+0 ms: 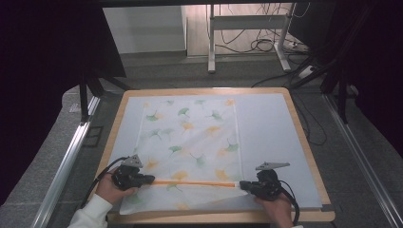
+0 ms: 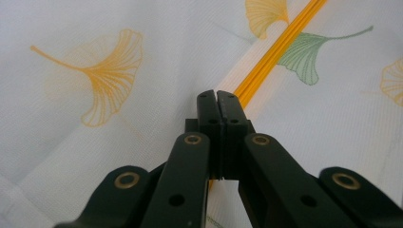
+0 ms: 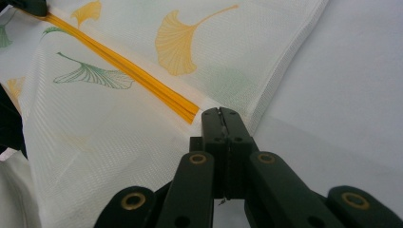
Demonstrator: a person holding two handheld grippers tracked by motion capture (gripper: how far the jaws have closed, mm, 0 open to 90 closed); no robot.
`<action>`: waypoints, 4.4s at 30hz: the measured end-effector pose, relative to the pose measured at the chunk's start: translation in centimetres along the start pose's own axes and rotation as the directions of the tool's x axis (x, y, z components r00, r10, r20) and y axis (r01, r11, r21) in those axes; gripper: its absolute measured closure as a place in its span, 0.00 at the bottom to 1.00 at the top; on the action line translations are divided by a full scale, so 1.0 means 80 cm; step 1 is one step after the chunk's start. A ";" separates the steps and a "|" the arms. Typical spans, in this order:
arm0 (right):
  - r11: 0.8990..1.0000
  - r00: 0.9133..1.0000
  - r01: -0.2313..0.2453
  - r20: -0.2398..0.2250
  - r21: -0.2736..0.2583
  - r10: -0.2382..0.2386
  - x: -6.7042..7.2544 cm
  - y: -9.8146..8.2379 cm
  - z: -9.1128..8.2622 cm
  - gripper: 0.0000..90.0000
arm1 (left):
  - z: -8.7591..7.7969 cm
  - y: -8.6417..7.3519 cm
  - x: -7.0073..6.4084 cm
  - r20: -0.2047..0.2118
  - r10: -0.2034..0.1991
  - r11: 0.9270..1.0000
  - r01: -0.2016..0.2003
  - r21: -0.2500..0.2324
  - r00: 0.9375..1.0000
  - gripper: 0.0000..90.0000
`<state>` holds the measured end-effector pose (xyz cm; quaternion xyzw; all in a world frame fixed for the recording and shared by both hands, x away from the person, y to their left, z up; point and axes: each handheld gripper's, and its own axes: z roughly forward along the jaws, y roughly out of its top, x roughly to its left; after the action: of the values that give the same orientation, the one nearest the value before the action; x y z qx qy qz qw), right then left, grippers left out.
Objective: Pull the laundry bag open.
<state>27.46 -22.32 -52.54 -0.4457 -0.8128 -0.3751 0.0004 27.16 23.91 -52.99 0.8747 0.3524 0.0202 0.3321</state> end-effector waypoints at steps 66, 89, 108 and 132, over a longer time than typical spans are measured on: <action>1.000 1.000 0.002 -0.001 -0.001 -0.002 0.000 0.000 0.000 1.00 | -0.045 -0.060 0.029 -0.045 -0.108 0.992 0.105 -0.063 0.993 1.00; 1.000 1.000 0.003 0.000 -0.002 -0.003 0.000 0.000 0.000 0.99 | -0.045 -0.065 0.029 -0.054 -0.113 0.991 0.108 -0.074 0.992 1.00; 0.991 0.992 0.122 0.006 -0.059 -0.122 0.013 0.004 -0.013 0.92 | -0.052 -0.049 0.017 -0.114 -0.119 0.978 0.097 -0.183 0.986 0.73; 0.970 0.973 0.162 0.192 -0.179 -0.127 -0.030 0.043 -0.009 0.57 | 0.005 0.055 0.025 -0.186 -0.076 0.952 0.016 -0.304 0.980 0.33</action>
<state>31.17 -23.40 -50.69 -0.4147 -0.7997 -0.4099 -0.1434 31.44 22.58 -51.06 0.7990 0.3966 0.1516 0.4258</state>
